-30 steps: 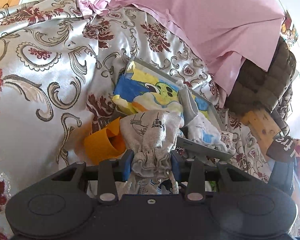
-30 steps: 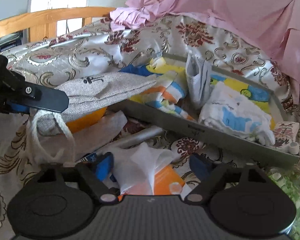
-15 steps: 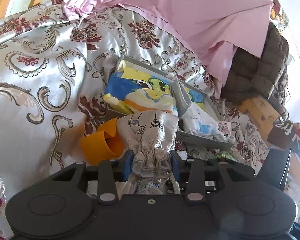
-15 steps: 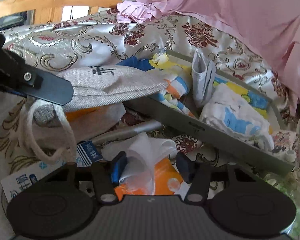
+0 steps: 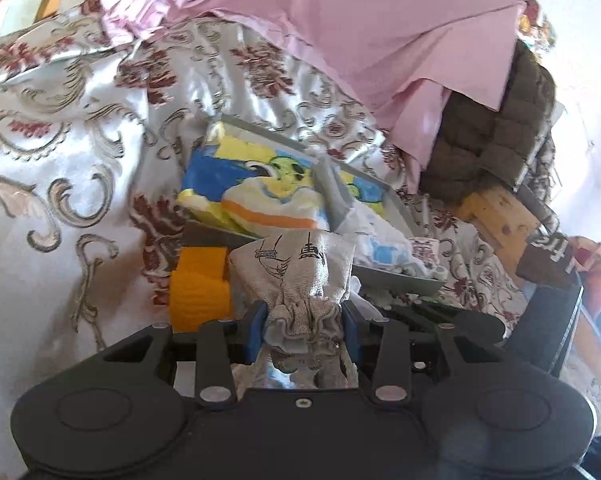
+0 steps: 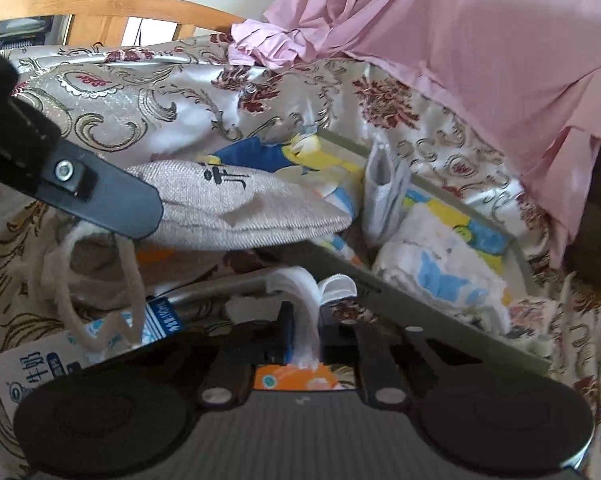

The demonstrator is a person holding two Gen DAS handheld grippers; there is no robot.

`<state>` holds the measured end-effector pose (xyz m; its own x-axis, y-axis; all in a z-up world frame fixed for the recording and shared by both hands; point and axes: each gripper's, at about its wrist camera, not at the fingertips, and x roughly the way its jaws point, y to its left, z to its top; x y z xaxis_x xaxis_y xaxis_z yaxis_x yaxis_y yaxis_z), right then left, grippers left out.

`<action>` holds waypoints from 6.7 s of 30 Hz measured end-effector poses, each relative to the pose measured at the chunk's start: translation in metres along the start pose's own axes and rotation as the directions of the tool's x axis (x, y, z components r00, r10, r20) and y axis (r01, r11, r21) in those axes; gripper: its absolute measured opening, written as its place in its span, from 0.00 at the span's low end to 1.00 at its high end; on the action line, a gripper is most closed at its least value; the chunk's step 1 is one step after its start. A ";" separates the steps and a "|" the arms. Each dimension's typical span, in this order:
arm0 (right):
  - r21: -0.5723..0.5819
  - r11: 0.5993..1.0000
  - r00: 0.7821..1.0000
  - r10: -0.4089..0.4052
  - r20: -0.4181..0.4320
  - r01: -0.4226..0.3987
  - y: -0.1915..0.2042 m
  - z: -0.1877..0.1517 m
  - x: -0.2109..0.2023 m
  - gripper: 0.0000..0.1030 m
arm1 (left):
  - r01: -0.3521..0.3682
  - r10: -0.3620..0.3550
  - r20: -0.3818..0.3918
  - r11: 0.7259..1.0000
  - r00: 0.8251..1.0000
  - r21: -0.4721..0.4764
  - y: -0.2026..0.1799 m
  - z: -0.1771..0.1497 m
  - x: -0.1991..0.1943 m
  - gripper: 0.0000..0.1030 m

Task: Organize soft objects
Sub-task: 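Carry the pouch toward the tray with the left tool while the right tool grasps the white tissue, then lower the pouch into the tray with the left tool while the right tool releases the tissue there, then withdraw both open tools from the tray back over the remaining items, then grasp the orange silicone cup with the right tool while the left tool grasps a white cloth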

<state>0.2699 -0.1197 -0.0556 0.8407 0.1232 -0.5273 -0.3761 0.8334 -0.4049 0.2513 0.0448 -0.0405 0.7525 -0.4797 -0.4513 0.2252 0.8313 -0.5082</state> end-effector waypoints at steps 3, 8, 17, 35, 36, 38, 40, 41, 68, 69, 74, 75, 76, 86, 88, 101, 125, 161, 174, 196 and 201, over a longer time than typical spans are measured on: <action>-0.014 0.999 0.999 -0.043 0.016 0.043 -0.002 0.001 -0.005 0.07 | 0.008 -0.010 0.026 0.997 1.000 0.072 -0.013 -0.002 -0.005 0.40; -0.010 0.995 0.994 -0.101 0.035 0.101 -0.012 -0.004 -0.021 0.07 | 0.016 -0.028 0.065 0.985 0.997 0.173 -0.029 -0.006 -0.013 0.40; 0.086 0.982 0.976 -0.175 0.128 0.165 -0.043 0.000 -0.055 0.07 | -0.017 -0.018 0.161 0.977 0.987 0.214 -0.041 -0.002 -0.026 0.40; 0.636 0.770 0.958 -0.209 0.196 0.038 -0.201 0.001 0.027 0.08 | -0.077 0.026 0.282 0.982 0.959 0.173 -0.102 0.143 0.106 0.40; 0.651 0.758 0.959 -0.207 0.191 0.034 -0.207 -0.001 0.033 0.08 | -0.080 0.030 0.271 0.981 0.962 0.175 -0.103 0.144 0.117 0.40; 0.669 0.742 0.963 -0.205 0.175 0.036 -0.212 -0.005 0.041 0.08 | -0.086 0.040 0.240 0.979 0.970 0.185 -0.107 0.141 0.140 0.40; 0.687 0.726 0.969 -0.182 0.165 0.019 -0.217 -0.007 0.047 0.08 | -0.093 0.051 0.209 0.976 0.977 0.195 -0.108 0.136 0.157 0.40; 0.693 0.721 0.972 -0.174 0.159 0.016 -0.219 -0.007 0.049 0.08 | -0.095 0.056 0.195 0.976 0.979 0.195 -0.108 0.133 0.164 0.40; 0.772 0.636 0.993 -0.078 0.087 -0.018 -0.235 -0.019 0.034 0.68 | -0.179 0.172 0.083 0.979 0.982 0.095 -0.107 0.111 0.159 0.68; 0.769 0.639 0.992 -0.085 0.095 -0.019 -0.235 -0.017 0.027 0.71 | -0.181 0.172 0.090 0.979 0.981 0.097 -0.109 0.112 0.153 0.71; 0.770 0.635 0.979 -0.112 0.173 -0.064 -0.237 -0.009 -0.014 0.89 | -0.185 0.167 0.143 0.974 0.976 0.130 -0.126 0.112 0.114 0.83; 0.768 0.635 0.974 -0.109 0.200 -0.087 -0.237 -0.009 -0.024 0.92 | -0.186 0.164 0.154 0.972 0.974 0.140 -0.129 0.111 0.106 0.85; 0.760 0.642 0.971 -0.102 0.218 -0.103 -0.235 -0.008 -0.033 0.93 | -0.188 0.162 0.170 0.971 0.972 0.151 -0.132 0.110 0.096 0.85; 0.717 0.687 0.946 -0.145 0.291 -0.115 -0.200 -0.002 -0.116 1.00 | -0.170 0.132 0.294 0.979 0.947 0.108 -0.135 0.076 -0.010 0.99; 0.704 0.699 0.941 -0.143 0.307 -0.124 -0.189 -0.004 -0.132 1.00 | -0.182 0.137 0.322 0.977 0.937 0.115 -0.135 0.062 -0.032 0.99; 0.596 0.802 0.925 -0.197 0.326 -0.039 -0.098 -0.029 -0.210 1.00 | -0.285 0.213 0.382 0.948 0.899 0.143 -0.122 -0.019 -0.127 0.99; 0.541 0.838 0.991 -0.115 0.063 0.063 -0.025 -0.062 -0.220 1.00 | -0.470 0.456 0.185 0.881 0.871 0.043 -0.063 -0.074 -0.159 0.99; 0.495 0.869 0.999 0.005 0.049 -0.029 -0.022 -0.041 -0.175 1.00 | -0.514 0.538 0.032 0.785 0.842 0.346 -0.062 -0.043 -0.081 0.99; 0.460 0.888 0.998 -0.034 0.055 0.005 -0.059 -0.029 -0.130 1.00 | -0.411 0.469 0.007 0.767 0.883 0.494 -0.045 -0.032 -0.036 0.99; 0.192 0.946 0.965 0.252 0.072 -0.262 -0.022 0.034 -0.024 1.00 | -0.253 0.358 -0.072 0.775 0.931 0.579 -0.003 -0.029 0.010 0.87; 0.196 0.919 0.940 0.331 0.086 -0.342 -0.020 0.040 -0.013 0.98 | -0.185 0.304 -0.092 0.763 0.948 0.619 -0.003 -0.035 0.022 0.80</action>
<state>0.2824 -0.1164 -0.0104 0.6989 0.4378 -0.5655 -0.5565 0.8296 -0.0456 0.2455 0.0221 -0.0743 0.7250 -0.2276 -0.6501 0.4158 0.8971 0.1496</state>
